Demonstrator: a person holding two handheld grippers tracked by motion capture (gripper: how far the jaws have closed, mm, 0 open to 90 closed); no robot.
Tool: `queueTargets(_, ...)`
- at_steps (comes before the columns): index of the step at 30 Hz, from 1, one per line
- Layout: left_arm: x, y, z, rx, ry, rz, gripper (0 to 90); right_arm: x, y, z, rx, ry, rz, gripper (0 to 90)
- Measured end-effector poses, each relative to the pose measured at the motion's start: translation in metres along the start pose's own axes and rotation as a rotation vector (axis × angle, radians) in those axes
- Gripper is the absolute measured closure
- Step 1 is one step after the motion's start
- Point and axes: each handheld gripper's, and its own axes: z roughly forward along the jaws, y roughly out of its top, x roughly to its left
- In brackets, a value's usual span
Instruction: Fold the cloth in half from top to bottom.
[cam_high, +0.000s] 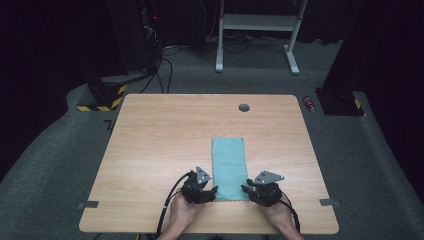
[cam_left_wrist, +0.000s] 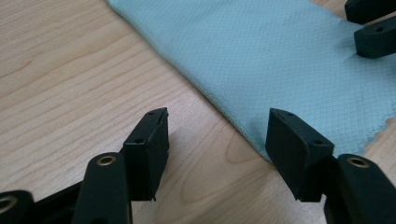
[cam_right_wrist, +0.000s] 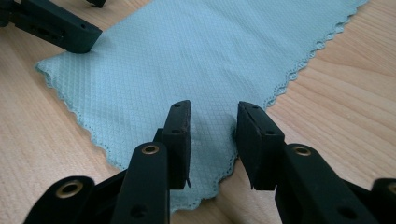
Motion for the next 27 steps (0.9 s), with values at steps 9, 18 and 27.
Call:
queueTargets(9,-0.001,-0.008,-0.007,-0.011,0.001,-0.005,41.0,0.007,-0.001,0.000,-0.002,0.013,-0.001,66.0)
queueTargets(18,-0.004,-0.014,-0.016,0.006,-0.050,-0.002,40.2,0.016,-0.004,-0.004,-0.002,0.048,-0.016,64.4)
queueTargets(27,0.032,0.018,0.007,-0.018,-0.059,-0.102,39.3,-0.021,0.020,0.000,-0.063,0.045,0.097,55.8)
